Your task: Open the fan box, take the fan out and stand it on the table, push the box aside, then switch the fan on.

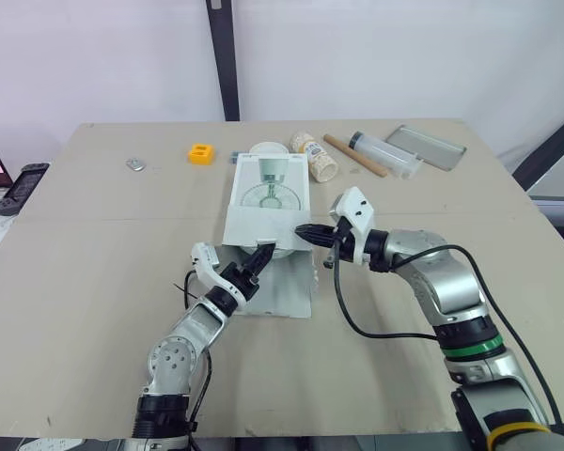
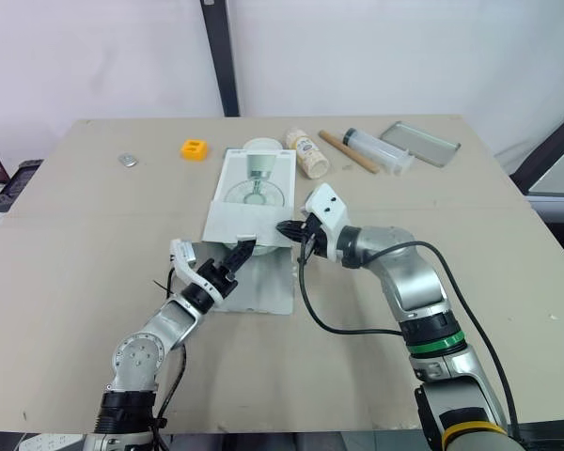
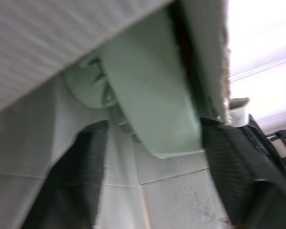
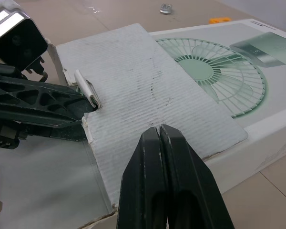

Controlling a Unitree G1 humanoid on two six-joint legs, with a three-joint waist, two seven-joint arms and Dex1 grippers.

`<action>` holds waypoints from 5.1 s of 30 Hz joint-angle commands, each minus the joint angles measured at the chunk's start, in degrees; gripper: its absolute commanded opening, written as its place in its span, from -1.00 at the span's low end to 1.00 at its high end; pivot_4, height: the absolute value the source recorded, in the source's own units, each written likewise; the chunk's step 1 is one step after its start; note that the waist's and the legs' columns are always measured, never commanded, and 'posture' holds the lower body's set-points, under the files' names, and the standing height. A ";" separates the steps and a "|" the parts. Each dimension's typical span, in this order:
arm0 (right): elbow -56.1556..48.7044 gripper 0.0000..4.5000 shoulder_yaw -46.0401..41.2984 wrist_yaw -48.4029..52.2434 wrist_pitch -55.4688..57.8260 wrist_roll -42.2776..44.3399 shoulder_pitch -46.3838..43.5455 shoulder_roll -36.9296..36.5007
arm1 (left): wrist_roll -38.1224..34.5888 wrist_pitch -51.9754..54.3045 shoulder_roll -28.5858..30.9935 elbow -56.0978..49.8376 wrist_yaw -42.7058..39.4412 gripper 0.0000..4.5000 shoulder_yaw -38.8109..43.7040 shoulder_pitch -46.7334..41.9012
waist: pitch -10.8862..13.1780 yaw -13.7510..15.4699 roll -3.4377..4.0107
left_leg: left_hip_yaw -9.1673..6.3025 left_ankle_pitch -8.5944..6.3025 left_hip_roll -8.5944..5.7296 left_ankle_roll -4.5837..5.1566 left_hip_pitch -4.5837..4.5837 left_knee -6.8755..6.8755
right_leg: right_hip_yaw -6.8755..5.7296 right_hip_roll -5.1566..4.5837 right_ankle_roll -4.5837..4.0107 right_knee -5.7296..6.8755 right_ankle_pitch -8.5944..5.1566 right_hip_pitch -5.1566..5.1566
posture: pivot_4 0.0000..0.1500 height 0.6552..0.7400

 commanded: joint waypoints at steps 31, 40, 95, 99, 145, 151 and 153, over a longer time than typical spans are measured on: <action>0.34 -1.00 2.01 0.10 -1.26 -1.13 1.04 2.52 | -31.77 16.71 15.28 -20.76 9.93 -0.56 0.19 21.78 | 0.02 -0.09 -0.02 | -0.09 -0.04 0.03 0.03 -0.08 -0.15 | 0.01 -0.01 -0.01 -0.22 0.00 -0.07 | 1.00 1.00; -0.20 -1.00 1.99 0.04 -1.60 -1.17 1.98 2.61 | -33.97 15.06 17.21 -22.01 10.15 -0.56 -0.99 24.56 | 0.01 -0.09 -0.01 | -0.09 -0.04 0.04 0.03 -0.09 -0.17 | 0.01 -0.01 -0.01 -0.29 0.00 -0.06 | 1.00 1.00; 0.70 -1.00 1.84 -0.30 -3.11 -1.08 1.91 3.05 | -39.86 13.29 25.68 -22.68 7.39 -0.29 -0.68 25.38 | 0.06 -0.10 0.09 | -0.11 -0.03 0.05 0.02 -0.11 -0.28 | -0.01 -0.01 -0.04 -0.39 0.02 -0.09 | 1.00 1.00; 0.87 -1.00 1.89 -0.28 -3.25 -1.06 1.94 3.15 | -40.56 12.26 26.92 -25.10 7.73 -0.29 -1.58 29.00 | 0.07 -0.08 0.10 | -0.10 -0.03 0.04 0.02 -0.11 -0.27 | 0.00 -0.02 -0.04 -0.40 0.02 -0.08 | 1.00 1.00; -2.55 0.99 -11.52 23.15 -10.65 16.68 7.68 -7.43 | 5.62 -0.77 59.07 -33.00 -35.54 1.00 23.54 34.90 | 0.87 -0.05 0.63 | 0.03 -0.03 0.13 0.04 -0.82 -0.53 | -0.05 0.00 -0.12 -0.59 0.06 -0.86 | 1.00 1.00; -3.09 0.99 -10.68 30.21 -20.57 14.48 13.82 -10.48 | 31.76 -26.01 57.80 -26.30 -42.38 1.00 19.64 31.61 | 0.88 -0.05 0.60 | 0.09 -0.03 0.15 0.05 -0.89 -0.49 | -0.06 0.00 -0.15 -0.59 0.09 -0.91 | 1.00 1.00; -3.30 0.99 -10.19 31.77 -23.68 13.75 15.62 -10.71 | 40.15 -36.98 56.89 -23.03 -43.17 1.00 17.20 29.63 | 0.88 -0.03 0.60 | 0.12 -0.03 0.18 0.05 -0.89 -0.48 | -0.06 0.00 -0.15 -0.59 0.12 -0.92 | 1.00 1.00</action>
